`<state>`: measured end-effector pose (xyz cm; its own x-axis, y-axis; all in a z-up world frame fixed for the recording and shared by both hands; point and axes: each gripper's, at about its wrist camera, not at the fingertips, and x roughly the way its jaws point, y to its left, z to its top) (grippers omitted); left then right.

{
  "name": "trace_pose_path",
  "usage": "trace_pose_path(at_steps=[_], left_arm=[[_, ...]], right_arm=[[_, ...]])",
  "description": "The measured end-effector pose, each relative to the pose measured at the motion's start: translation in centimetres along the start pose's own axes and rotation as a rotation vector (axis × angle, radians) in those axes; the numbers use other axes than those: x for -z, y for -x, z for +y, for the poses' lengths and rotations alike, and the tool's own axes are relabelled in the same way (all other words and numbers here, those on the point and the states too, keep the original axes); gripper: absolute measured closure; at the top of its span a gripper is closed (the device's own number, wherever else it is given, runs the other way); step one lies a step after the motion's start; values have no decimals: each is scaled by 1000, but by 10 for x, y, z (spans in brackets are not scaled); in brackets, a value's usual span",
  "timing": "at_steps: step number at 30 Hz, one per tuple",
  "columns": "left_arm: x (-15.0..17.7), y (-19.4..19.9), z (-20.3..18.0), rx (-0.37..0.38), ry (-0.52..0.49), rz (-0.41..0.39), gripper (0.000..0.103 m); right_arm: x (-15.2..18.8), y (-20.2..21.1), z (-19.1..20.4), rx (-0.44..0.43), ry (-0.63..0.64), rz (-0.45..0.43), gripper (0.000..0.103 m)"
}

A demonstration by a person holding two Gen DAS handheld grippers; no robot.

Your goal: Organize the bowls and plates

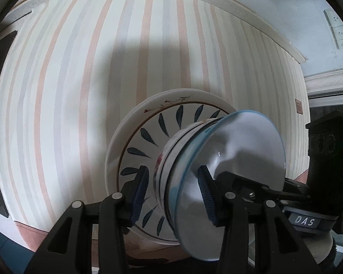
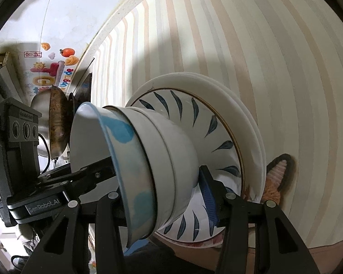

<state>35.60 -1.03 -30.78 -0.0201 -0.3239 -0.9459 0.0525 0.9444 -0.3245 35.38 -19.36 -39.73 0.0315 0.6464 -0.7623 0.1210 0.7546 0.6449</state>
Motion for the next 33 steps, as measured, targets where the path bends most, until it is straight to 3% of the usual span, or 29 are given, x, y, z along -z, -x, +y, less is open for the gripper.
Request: trace_pose_path(at_steps=[7,12,13,15,19,20,27,33], left_arm=[[12,21,-1,-47,-11,-56,61],[33,61,-9,-146,-78,-173,61],[38,69,-10,-157,-92,-191,61],[53,89,-17,-191,-122,-253,56],[78,118,-26,-227,-155,-342,17],[87,126,-29,-233,-161,-368,14],[133,166,-41,-251,-159,-494,13],[183,197,-56,-254,-132,-581,13]], right_arm=[[4,18,3,18,-1,-50,51],[23,51,22,119,47,-135,37],[28,58,27,140,61,-156,30],[46,76,44,192,102,-208,20],[83,108,78,307,164,-308,12],[92,114,86,329,172,-330,12],[152,166,131,446,227,-517,8],[204,203,149,446,272,-594,7]])
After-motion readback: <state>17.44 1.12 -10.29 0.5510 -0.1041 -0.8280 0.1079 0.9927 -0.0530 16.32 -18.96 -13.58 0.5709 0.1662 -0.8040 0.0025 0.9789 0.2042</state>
